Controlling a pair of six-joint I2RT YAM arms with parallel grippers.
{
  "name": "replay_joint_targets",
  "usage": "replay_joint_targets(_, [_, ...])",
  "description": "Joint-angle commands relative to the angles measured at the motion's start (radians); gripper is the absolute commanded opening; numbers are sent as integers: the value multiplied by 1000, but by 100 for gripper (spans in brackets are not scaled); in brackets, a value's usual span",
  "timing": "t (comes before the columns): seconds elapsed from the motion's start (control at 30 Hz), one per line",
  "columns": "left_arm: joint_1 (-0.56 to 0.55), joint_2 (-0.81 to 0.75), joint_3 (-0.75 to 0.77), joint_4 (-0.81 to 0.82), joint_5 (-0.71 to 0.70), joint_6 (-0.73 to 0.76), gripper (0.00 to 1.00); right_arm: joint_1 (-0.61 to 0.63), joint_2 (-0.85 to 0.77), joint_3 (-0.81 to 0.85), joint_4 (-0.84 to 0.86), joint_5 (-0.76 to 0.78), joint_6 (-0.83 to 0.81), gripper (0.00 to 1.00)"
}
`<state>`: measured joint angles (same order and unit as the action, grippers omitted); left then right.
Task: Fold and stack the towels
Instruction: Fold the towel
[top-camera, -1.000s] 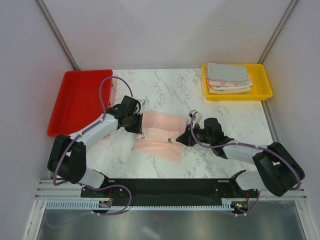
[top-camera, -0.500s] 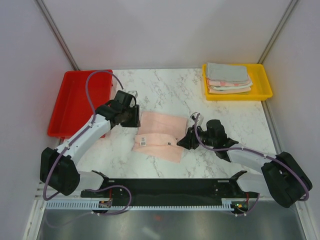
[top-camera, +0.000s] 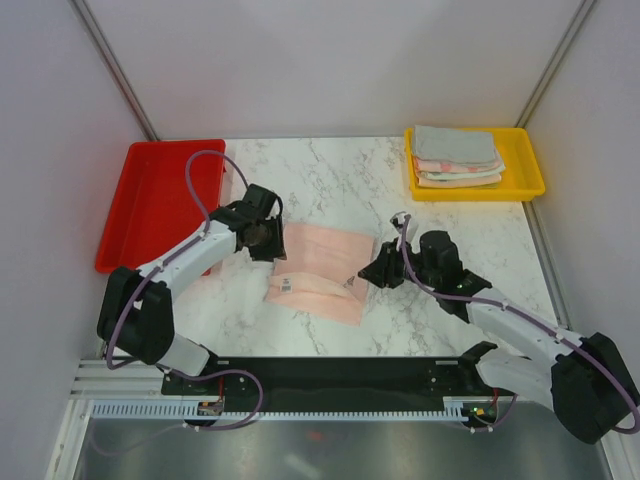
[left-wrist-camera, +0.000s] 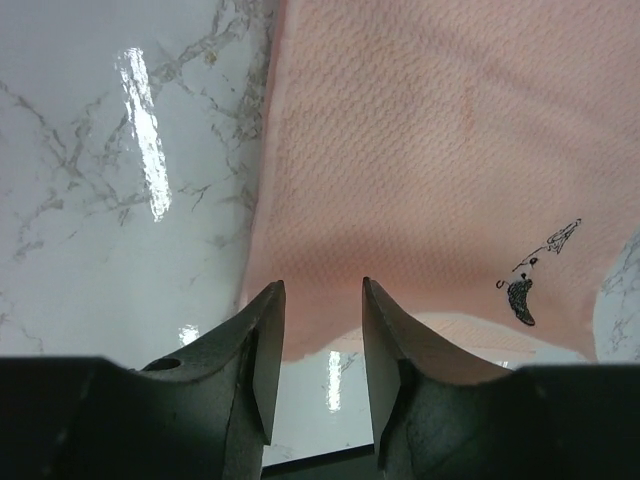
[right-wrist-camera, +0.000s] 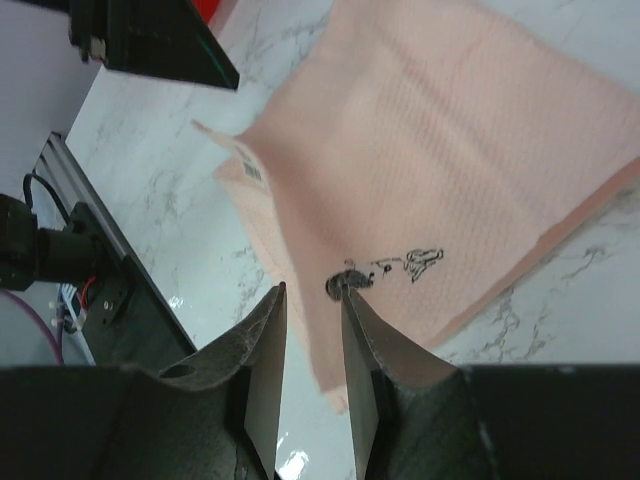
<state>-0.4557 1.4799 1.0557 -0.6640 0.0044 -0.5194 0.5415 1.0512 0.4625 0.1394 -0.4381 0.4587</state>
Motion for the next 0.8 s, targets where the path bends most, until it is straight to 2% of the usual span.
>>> replay_joint_targets(0.0, [0, 11, -25, 43, 52, -65, 43, 3, 47, 79, -21, 94, -3, 36])
replay_joint_targets(0.2, [-1, -29, -123, 40, 34, -97, 38, 3, 237, 71, 124, 44, 37, 36])
replay_joint_targets(0.37, [3, -66, -143, 33, -59, -125, 39, 3, 277, 28, 173, 56, 72, 36])
replay_joint_targets(0.53, [20, 3, 5, 59, -84, -38, 44, 3, 253, 99, 49, 160, 58, 36])
replay_joint_targets(0.67, [70, 167, 136, 63, -63, 22, 46, 2, 265, 169, -69, 318, 121, 37])
replay_joint_targets(0.77, [86, 238, 193, 89, -37, 64, 45, 2, 285, 191, -127, 309, 152, 38])
